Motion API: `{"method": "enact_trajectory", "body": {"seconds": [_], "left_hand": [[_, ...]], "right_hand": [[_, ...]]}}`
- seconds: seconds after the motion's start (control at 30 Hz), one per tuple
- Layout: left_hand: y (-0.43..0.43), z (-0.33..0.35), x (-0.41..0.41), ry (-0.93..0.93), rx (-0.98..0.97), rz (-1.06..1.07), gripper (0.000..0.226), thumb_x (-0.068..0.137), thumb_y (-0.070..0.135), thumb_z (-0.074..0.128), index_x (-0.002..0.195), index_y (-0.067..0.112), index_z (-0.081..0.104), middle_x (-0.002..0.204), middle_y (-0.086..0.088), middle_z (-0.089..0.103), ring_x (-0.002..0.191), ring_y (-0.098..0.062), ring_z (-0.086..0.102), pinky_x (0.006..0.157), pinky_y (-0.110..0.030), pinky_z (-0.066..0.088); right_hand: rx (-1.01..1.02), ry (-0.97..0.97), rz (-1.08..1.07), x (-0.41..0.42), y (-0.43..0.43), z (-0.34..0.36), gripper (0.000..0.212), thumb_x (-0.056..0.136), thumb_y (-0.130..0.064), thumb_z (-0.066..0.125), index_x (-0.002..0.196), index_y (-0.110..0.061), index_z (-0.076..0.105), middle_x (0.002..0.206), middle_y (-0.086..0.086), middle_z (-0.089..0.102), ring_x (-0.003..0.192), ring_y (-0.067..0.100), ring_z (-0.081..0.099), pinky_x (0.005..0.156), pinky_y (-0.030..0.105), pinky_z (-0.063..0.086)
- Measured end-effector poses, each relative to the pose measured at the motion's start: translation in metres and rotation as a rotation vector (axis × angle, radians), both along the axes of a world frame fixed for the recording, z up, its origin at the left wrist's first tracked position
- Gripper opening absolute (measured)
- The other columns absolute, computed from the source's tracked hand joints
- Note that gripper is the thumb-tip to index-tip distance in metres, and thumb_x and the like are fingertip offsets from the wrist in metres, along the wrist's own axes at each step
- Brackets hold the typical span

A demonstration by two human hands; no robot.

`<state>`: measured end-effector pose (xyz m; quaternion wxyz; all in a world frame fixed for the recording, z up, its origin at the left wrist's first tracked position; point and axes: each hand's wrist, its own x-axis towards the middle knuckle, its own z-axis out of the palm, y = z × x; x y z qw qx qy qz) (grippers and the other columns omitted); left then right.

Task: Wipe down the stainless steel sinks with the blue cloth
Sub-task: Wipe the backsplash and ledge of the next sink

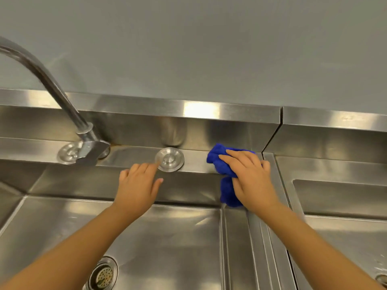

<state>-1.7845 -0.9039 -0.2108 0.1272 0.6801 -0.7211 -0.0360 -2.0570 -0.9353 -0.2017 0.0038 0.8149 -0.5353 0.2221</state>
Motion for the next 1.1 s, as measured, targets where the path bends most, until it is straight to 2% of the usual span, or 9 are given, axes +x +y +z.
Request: {"method": "enact_trajectory", "body": {"seconds": [0.07,0.13,0.27,0.33,0.5,0.63,0.73,0.87,1.1], "left_hand": [[0.027,0.014,0.005,0.008,0.018,0.008,0.04,0.094,0.027,0.057,0.131,0.013,0.056,0.117,-0.006,0.064,0.11,-0.029,0.057,0.093,-0.044,0.035],[0.054,0.029,0.013,-0.004,0.009,0.017,0.043,0.094,0.03,0.051,0.133,0.013,0.055,0.122,-0.006,0.064,0.114,-0.029,0.057,0.096,-0.047,0.035],[0.11,0.058,0.038,-0.034,0.048,0.09,0.052,0.098,0.039,0.036,0.146,0.019,0.038,0.141,0.0,0.05,0.131,-0.021,0.042,0.107,-0.04,0.021],[0.139,0.071,0.052,-0.028,0.033,0.14,0.058,0.093,0.042,0.031,0.146,0.019,0.038,0.144,0.0,0.047,0.133,-0.02,0.04,0.108,-0.041,0.02],[0.208,0.093,0.078,-0.044,0.03,0.256,0.055,0.1,0.034,0.042,0.151,0.02,0.027,0.155,0.001,0.031,0.144,-0.018,0.025,0.116,-0.042,0.011],[0.257,0.1,0.093,-0.037,0.045,0.361,0.056,0.1,0.034,0.041,0.152,0.022,0.023,0.158,0.003,0.025,0.145,-0.016,0.02,0.116,-0.042,0.01],[0.296,0.099,0.104,-0.037,0.076,0.441,0.057,0.1,0.034,0.04,0.153,0.022,0.021,0.158,0.003,0.024,0.146,-0.016,0.019,0.116,-0.043,0.01],[0.337,0.094,0.121,-0.043,0.112,0.488,0.058,0.101,0.035,0.039,0.153,0.022,0.019,0.159,0.002,0.022,0.146,-0.017,0.018,0.116,-0.045,0.009],[0.362,0.085,0.177,-0.044,0.158,0.502,0.059,0.101,0.036,0.038,0.154,0.022,0.015,0.16,0.001,0.017,0.147,-0.019,0.014,0.116,-0.047,0.008]], "right_hand": [[0.009,-0.094,0.029,0.026,0.022,0.016,0.059,0.071,-0.005,0.048,0.124,-0.027,0.059,0.13,-0.005,0.058,0.116,0.018,0.046,0.083,0.037,0.03],[0.027,-0.175,0.075,0.05,0.049,0.032,0.058,0.073,-0.006,0.046,0.126,-0.026,0.059,0.132,-0.004,0.057,0.118,0.021,0.05,0.084,0.037,0.032],[0.103,-0.315,0.138,0.086,0.106,0.055,0.054,0.078,-0.008,0.045,0.129,-0.021,0.058,0.136,-0.001,0.054,0.123,0.024,0.048,0.092,0.039,0.029],[0.131,-0.365,0.162,0.099,0.132,0.062,0.056,0.078,-0.008,0.042,0.131,-0.02,0.057,0.138,-0.001,0.052,0.126,0.023,0.046,0.095,0.037,0.026],[0.181,-0.404,0.218,0.123,0.182,0.075,0.055,0.085,-0.003,0.042,0.136,-0.023,0.052,0.142,-0.005,0.048,0.131,0.019,0.039,0.096,0.031,0.017],[0.186,-0.461,0.275,0.142,0.215,0.081,0.056,0.081,-0.009,0.038,0.132,-0.023,0.054,0.136,-0.005,0.053,0.126,0.02,0.044,0.092,0.034,0.021],[0.231,-0.461,0.308,0.158,0.237,0.079,0.052,0.086,-0.004,0.042,0.132,-0.024,0.054,0.135,-0.008,0.053,0.126,0.02,0.043,0.091,0.033,0.022],[0.226,-0.454,0.386,0.183,0.26,0.082,0.05,0.083,-0.006,0.038,0.125,-0.025,0.058,0.125,-0.009,0.059,0.117,0.02,0.051,0.086,0.04,0.034],[0.2,-0.49,0.39,0.231,0.286,0.092,0.046,0.087,0.001,0.044,0.122,-0.024,0.06,0.119,-0.01,0.061,0.112,0.016,0.052,0.083,0.036,0.028]]}}
